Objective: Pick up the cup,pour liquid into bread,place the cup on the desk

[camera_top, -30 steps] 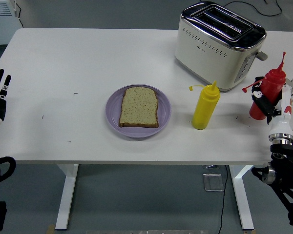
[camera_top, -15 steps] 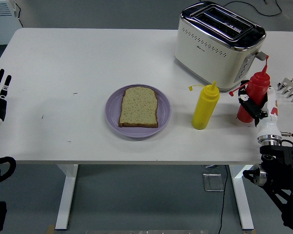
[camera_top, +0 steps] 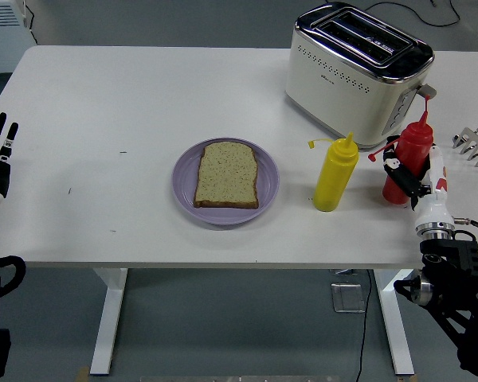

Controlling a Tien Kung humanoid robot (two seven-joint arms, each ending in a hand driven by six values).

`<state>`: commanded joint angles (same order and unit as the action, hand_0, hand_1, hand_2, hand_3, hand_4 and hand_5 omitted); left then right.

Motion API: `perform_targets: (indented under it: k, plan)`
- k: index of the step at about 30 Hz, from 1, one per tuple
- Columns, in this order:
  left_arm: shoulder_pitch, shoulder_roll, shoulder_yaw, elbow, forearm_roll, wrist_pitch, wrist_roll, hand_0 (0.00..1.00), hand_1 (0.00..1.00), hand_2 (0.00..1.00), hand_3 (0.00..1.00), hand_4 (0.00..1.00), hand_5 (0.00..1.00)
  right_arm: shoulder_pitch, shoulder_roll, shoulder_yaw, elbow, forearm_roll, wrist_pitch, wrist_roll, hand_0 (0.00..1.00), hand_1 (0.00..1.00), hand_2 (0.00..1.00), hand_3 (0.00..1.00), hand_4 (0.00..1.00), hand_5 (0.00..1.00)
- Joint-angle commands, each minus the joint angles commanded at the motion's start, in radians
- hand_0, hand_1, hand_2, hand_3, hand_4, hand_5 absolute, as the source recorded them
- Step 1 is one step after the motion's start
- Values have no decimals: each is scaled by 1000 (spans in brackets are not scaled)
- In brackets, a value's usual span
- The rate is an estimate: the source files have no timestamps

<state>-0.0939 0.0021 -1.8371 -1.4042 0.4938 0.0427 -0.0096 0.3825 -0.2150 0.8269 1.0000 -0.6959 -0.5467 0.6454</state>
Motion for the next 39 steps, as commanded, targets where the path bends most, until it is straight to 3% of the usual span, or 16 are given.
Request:
perform_targets:
  k: [25,37,39]
  plan:
    - [0,0,2,-1,0,0,0,794,754,758,712,508,989,10,7,-4,-43,15,3,0,254,212,300,368,315,352]
    - [2,-1,5,-1,-1,0,0,794,754,759,712,508,989,6,7,-10,-49,14,1,0,258,217,307,374,340,330]
    - [2,-1,6,-1,-1,0,0,794,754,758,712,508,989,4,7,-14,-50,13,0,0,265,227,317,383,383,287]
